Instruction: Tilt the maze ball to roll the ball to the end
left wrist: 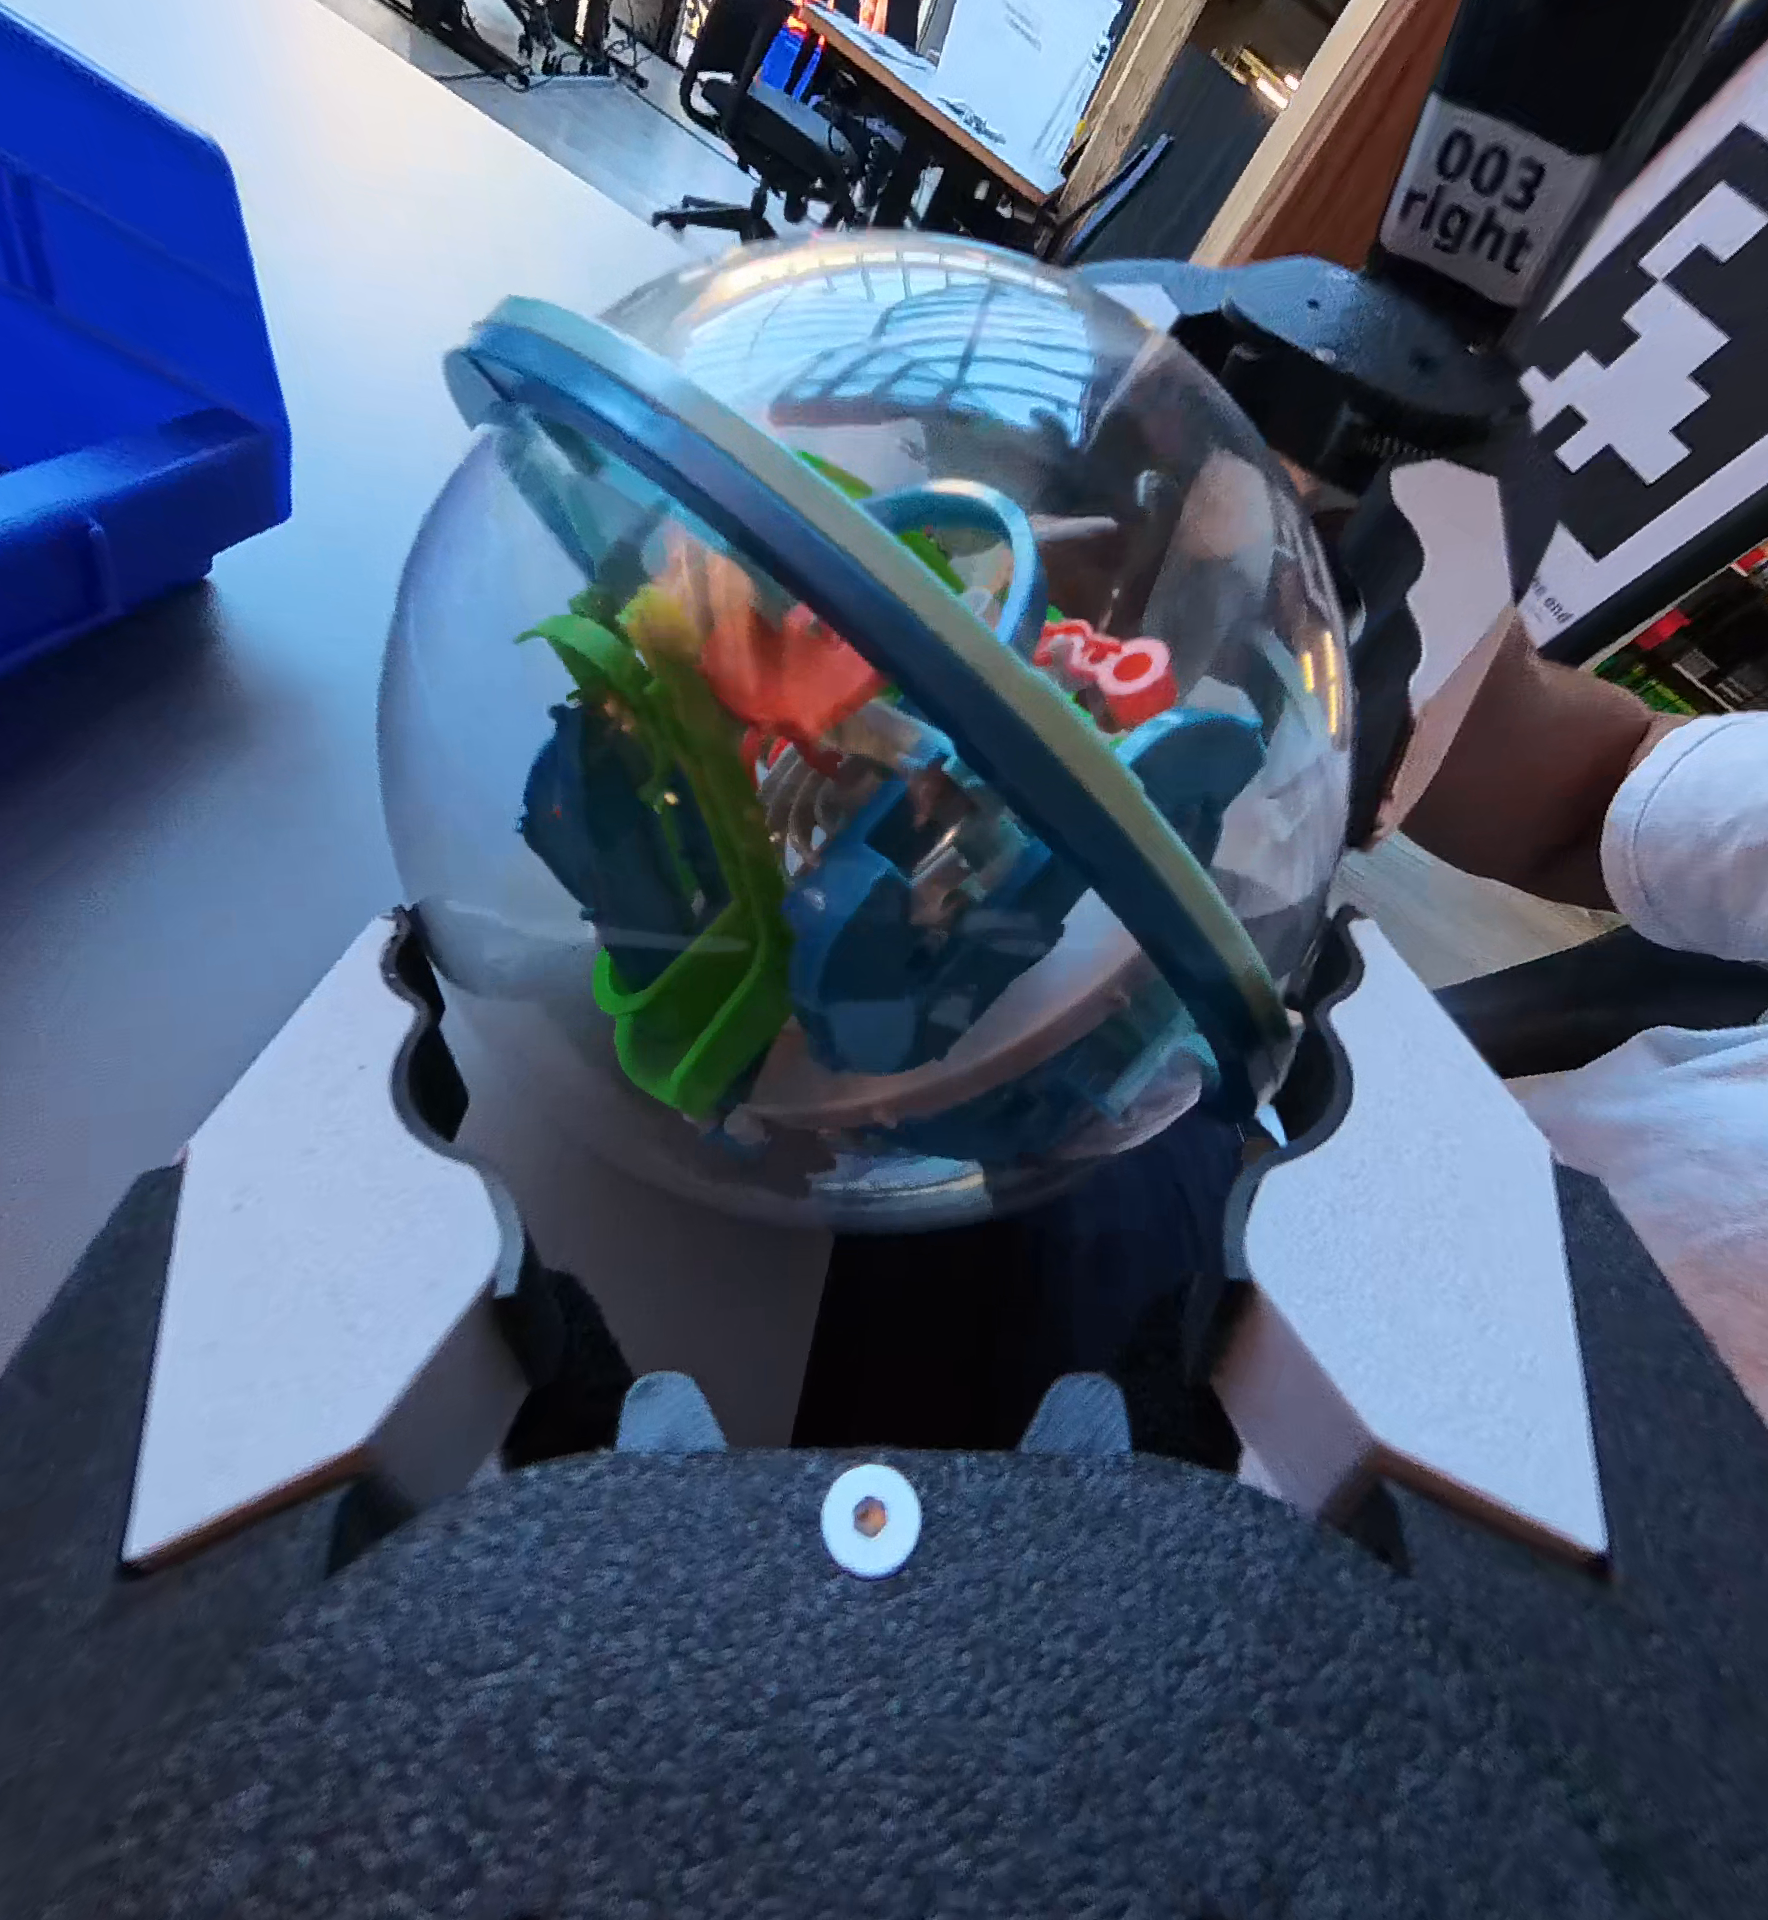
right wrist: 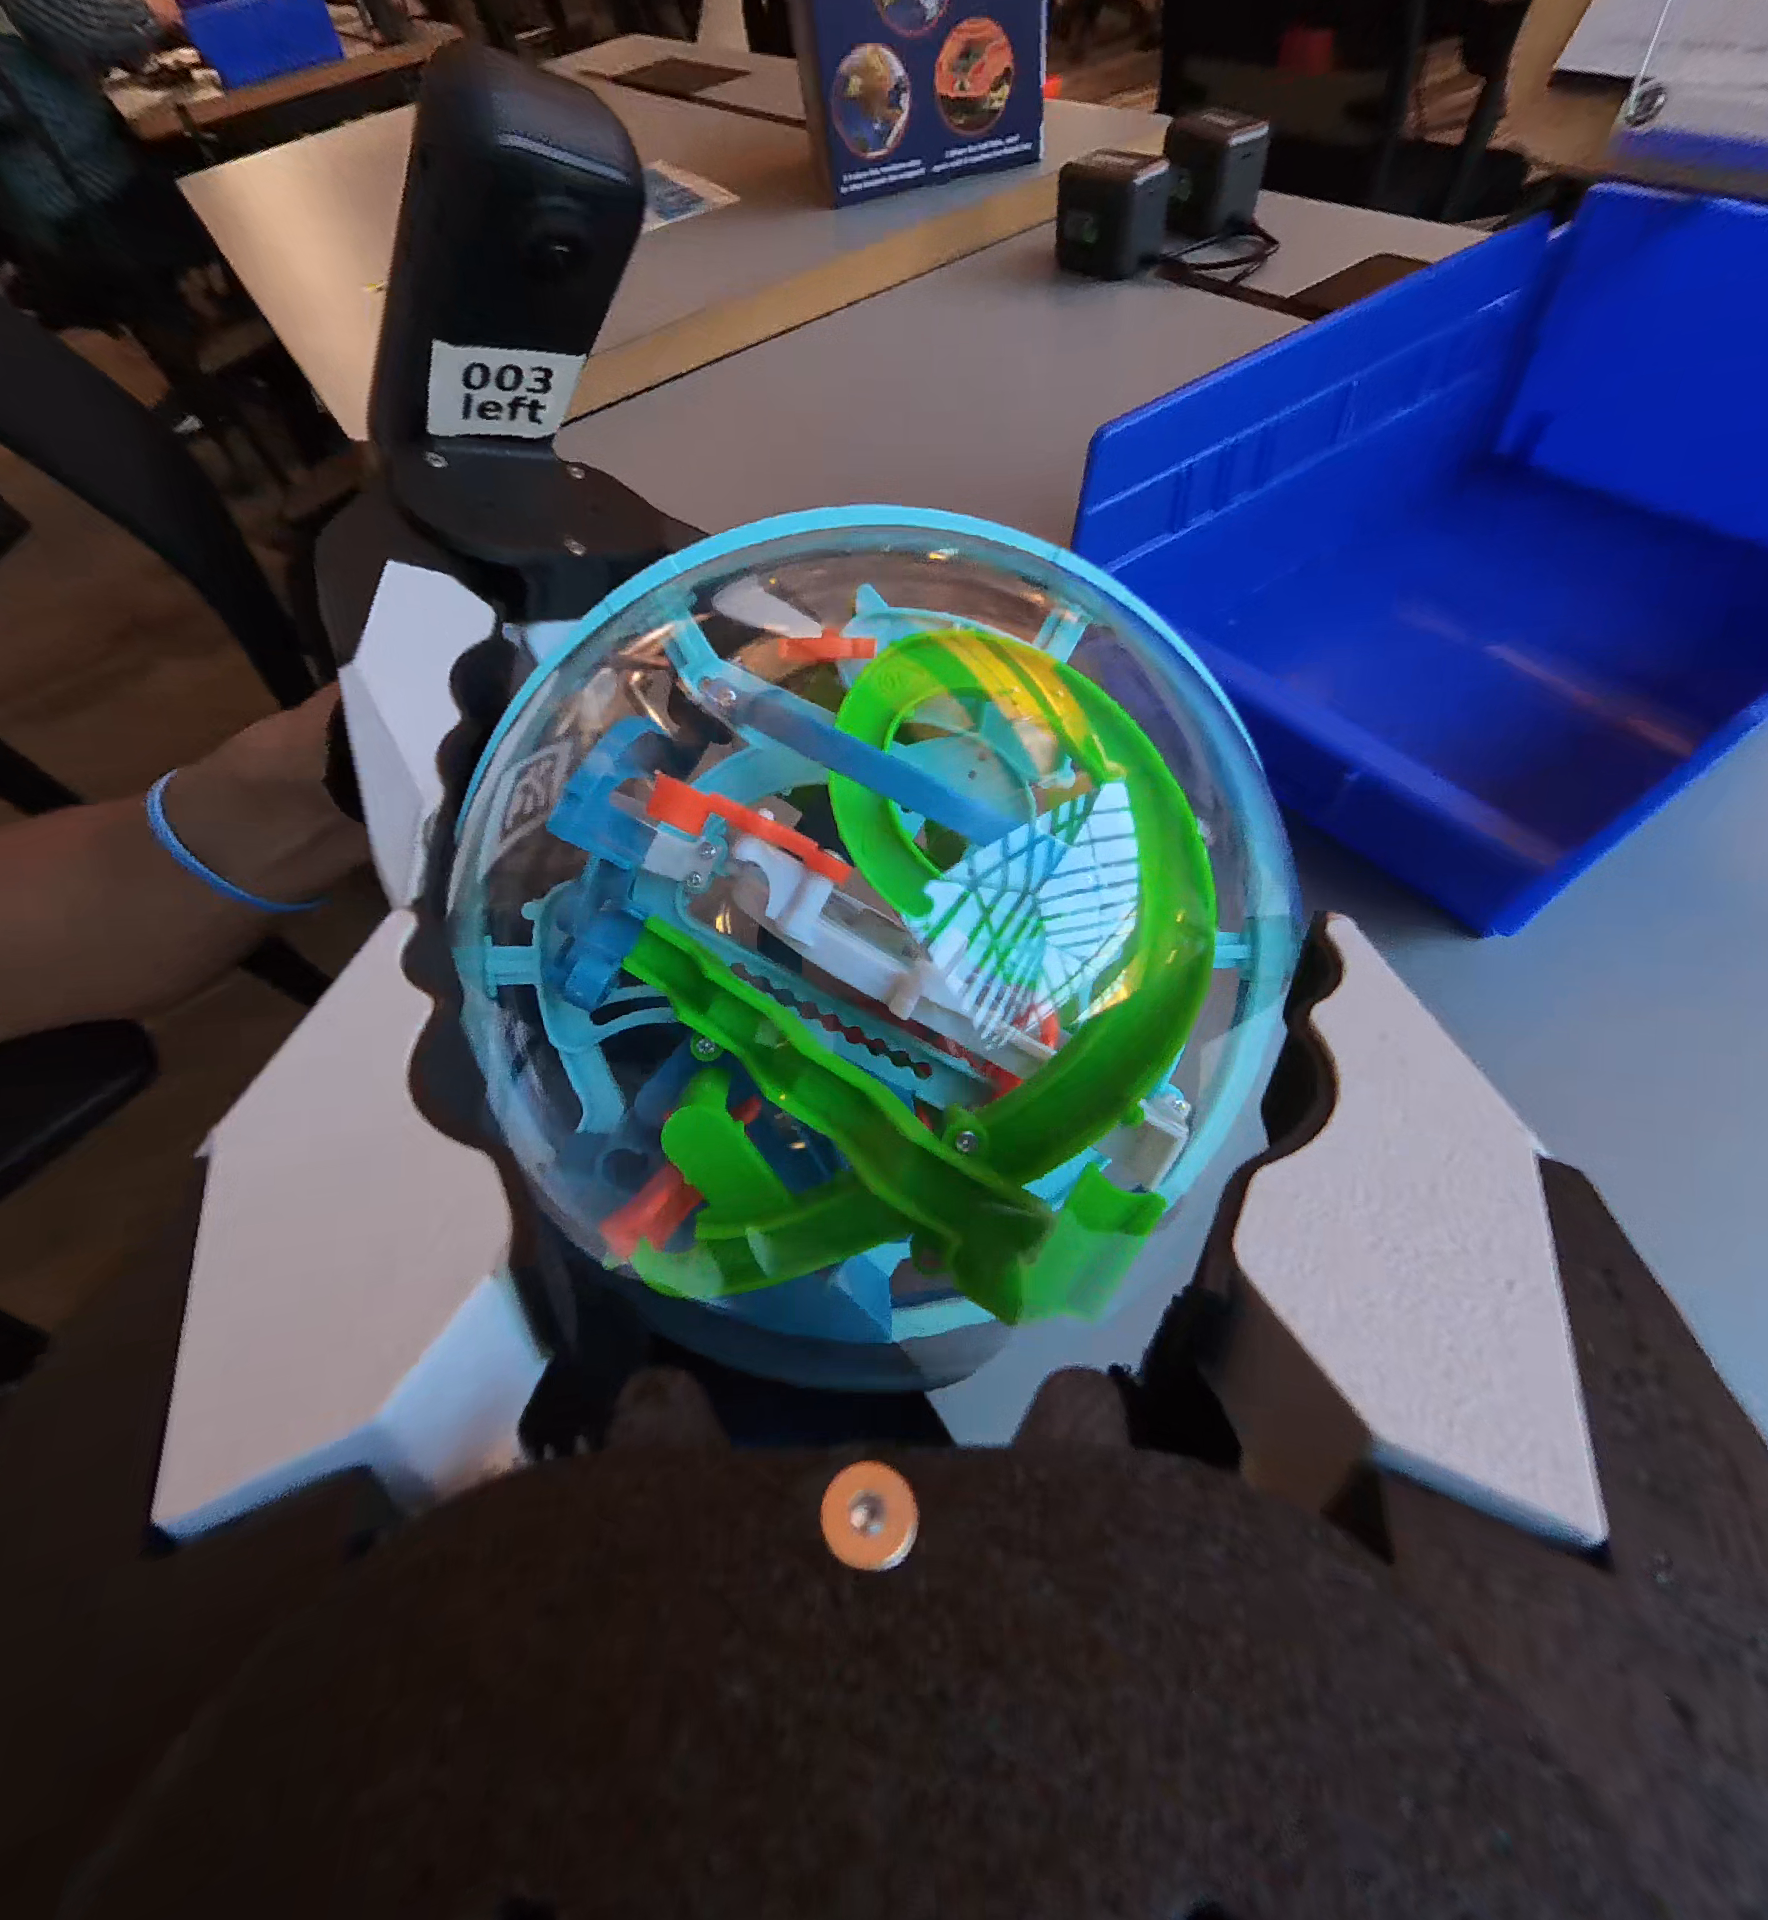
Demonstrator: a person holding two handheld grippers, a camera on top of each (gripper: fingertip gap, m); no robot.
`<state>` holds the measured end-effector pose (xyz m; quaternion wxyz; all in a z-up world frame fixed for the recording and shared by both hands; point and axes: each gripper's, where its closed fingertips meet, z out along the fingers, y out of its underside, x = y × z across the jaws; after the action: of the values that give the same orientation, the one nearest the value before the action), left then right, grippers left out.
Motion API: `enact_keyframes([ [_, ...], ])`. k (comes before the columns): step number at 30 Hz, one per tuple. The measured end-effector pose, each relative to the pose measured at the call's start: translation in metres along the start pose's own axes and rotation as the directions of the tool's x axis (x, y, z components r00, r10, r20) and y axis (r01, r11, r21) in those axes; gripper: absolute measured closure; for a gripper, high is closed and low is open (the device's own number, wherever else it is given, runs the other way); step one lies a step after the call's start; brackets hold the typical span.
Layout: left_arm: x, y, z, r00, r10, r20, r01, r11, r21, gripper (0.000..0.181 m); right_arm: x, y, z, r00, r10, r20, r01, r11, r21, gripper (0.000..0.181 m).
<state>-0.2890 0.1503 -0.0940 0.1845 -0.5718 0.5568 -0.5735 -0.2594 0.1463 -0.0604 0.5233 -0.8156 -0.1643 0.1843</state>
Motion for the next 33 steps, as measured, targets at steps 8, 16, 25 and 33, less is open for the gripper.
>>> enact_keyframes([
  [8,-0.016,0.023,-0.026,0.991,0.056,-0.123,-0.071,0.990,-0.123,0.029,0.009,-0.001,0.003,0.988,0.016,0.156,-0.005,0.998,-0.066,0.030],
  [16,-0.015,0.070,0.004,0.972,0.093,-0.216,-0.169,0.913,-0.370,0.031,-0.005,-0.006,0.010,0.963,-0.123,0.239,0.136,0.990,-0.037,0.030],
  [25,-0.016,0.064,0.010,0.971,0.136,-0.195,-0.196,0.921,-0.337,0.036,-0.001,-0.001,0.003,0.960,-0.156,0.232,0.171,0.984,-0.047,0.030],
  [33,-0.019,0.068,0.012,0.964,0.218,-0.153,-0.258,0.903,-0.344,0.036,-0.008,-0.001,0.001,0.941,-0.255,0.224,0.265,0.964,-0.015,0.030],
])
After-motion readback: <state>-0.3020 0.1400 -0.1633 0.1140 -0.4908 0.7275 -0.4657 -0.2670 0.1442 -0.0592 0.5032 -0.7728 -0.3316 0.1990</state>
